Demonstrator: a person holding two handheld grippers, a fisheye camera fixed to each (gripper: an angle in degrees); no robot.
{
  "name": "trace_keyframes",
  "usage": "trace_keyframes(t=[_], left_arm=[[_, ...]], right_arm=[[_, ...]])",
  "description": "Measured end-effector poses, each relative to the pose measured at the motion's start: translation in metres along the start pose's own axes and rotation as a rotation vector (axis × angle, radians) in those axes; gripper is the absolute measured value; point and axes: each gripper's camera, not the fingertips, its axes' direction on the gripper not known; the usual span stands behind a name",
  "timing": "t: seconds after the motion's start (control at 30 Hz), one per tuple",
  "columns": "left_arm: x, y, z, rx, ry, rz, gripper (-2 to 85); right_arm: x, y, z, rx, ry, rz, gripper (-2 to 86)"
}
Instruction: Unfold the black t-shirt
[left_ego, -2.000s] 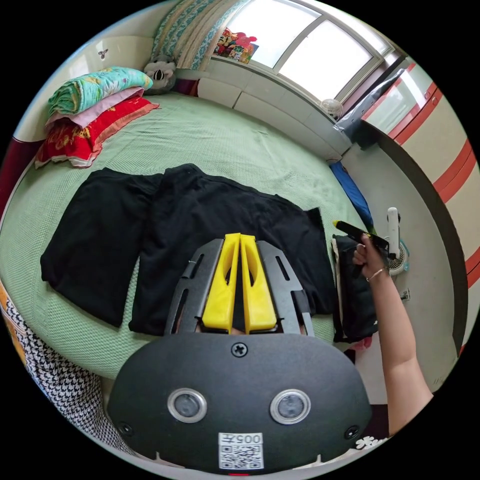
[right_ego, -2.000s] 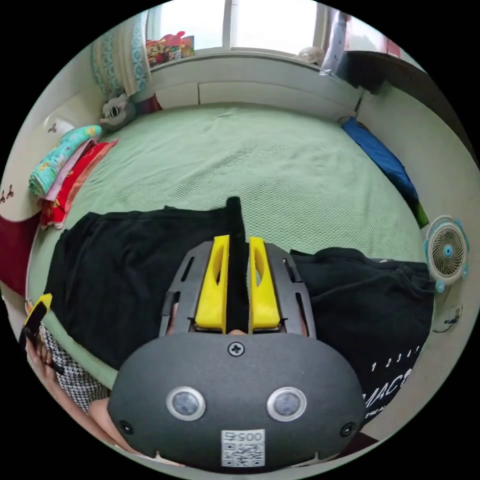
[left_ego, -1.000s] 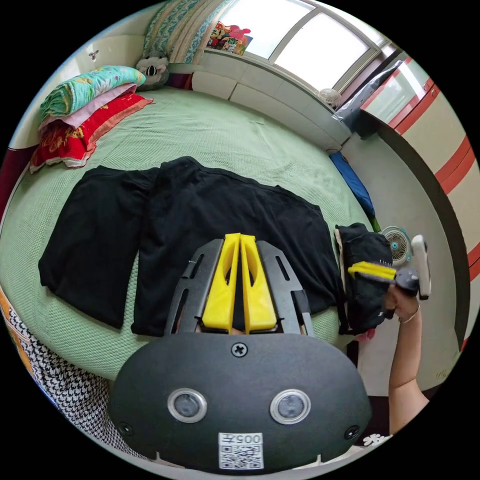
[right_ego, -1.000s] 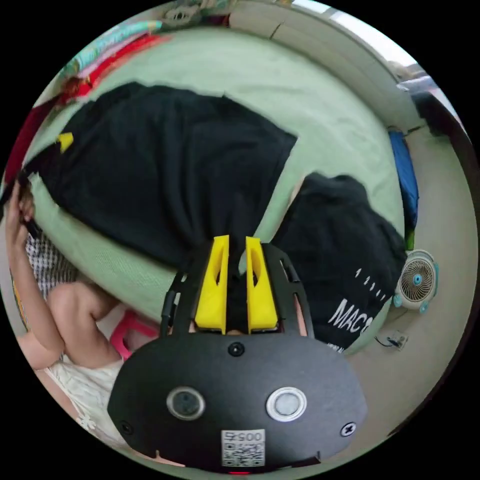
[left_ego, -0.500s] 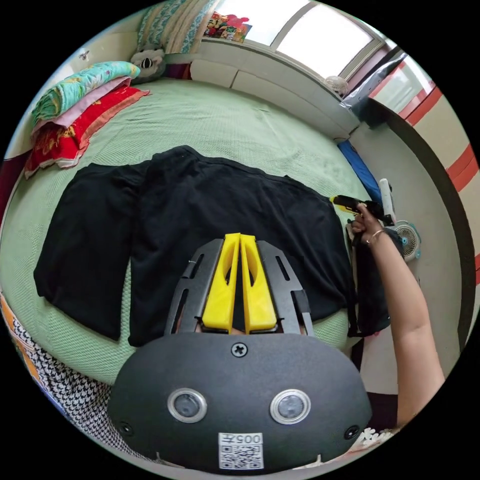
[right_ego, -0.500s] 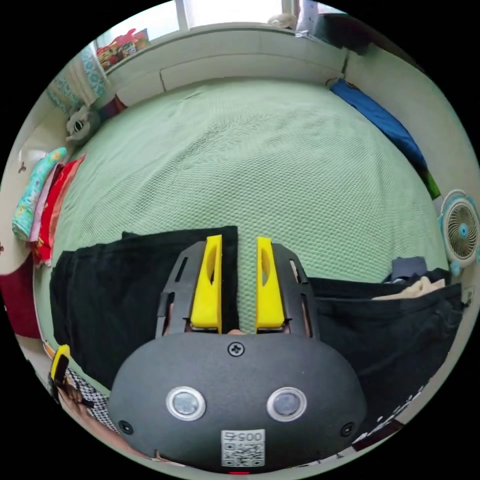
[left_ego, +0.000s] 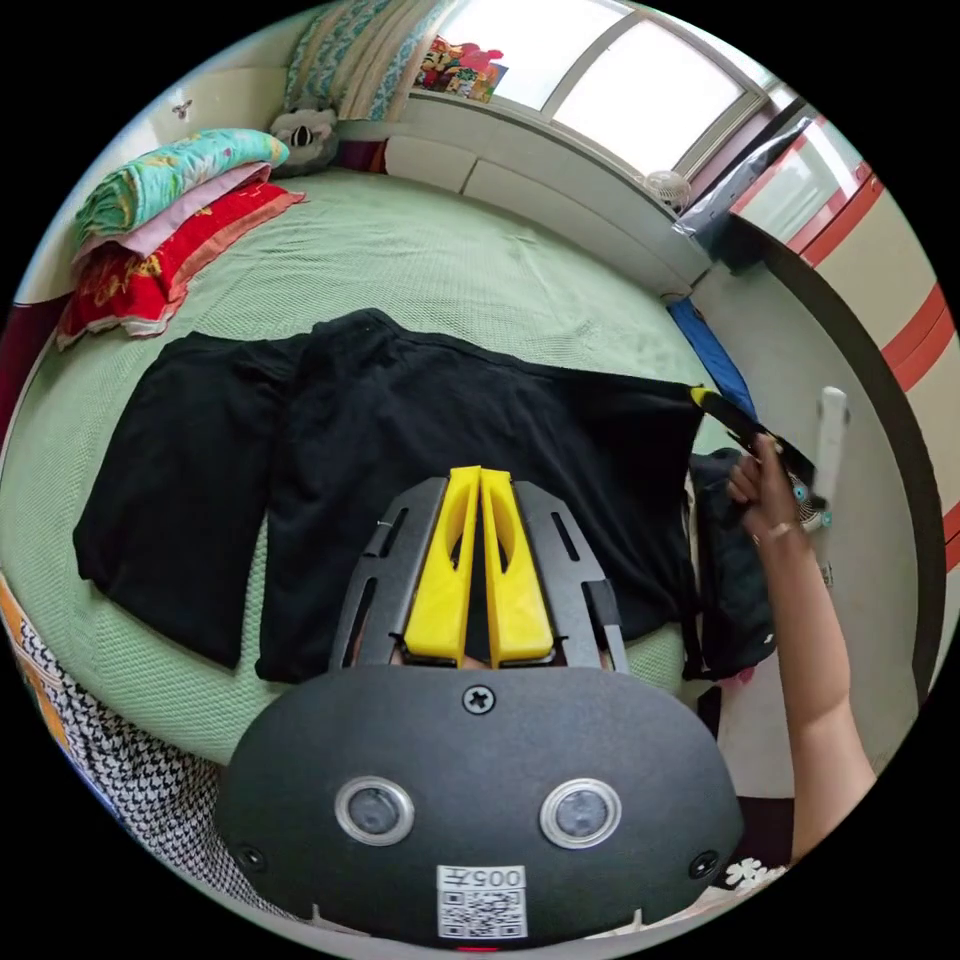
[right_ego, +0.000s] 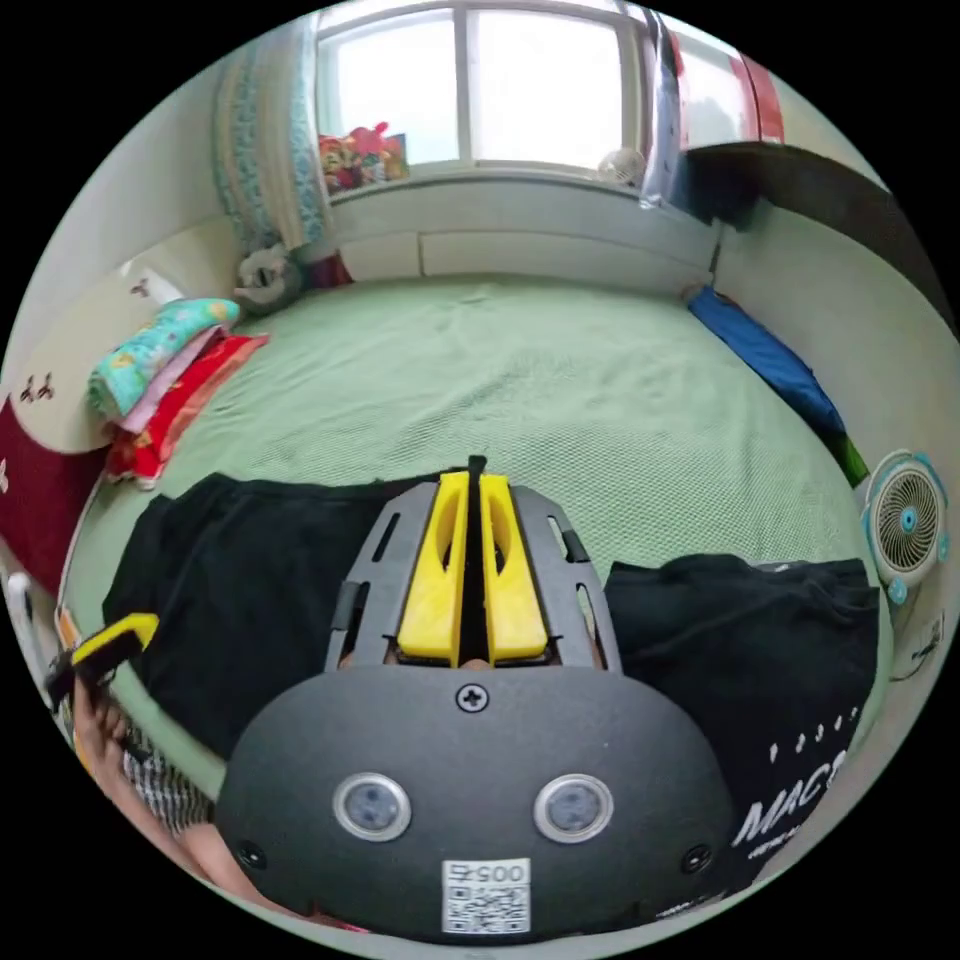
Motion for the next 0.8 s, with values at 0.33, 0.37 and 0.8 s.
trace_keyframes(t=[0.33,0.37,0.8], left_arm=[[-0.022,0.043,-0.045,0.126,-0.119,-0.126,-0.3],[-0.025,0.05,-0.052,0.15,-0.127,-0.142,-0.1],[0.011,0.078,-0.016,0.017,-0.214,0.133,11.9]], right_arm=[[-0.017,0.197,-0.185,-0.061,-0.042,0.017,-1.3],[-0.016,0.218,-0.193,-0.094,0.011,0.042,-1.3],[-0.077,0.269,-0.175,-0.284,0.172,-0.042,-1.3]])
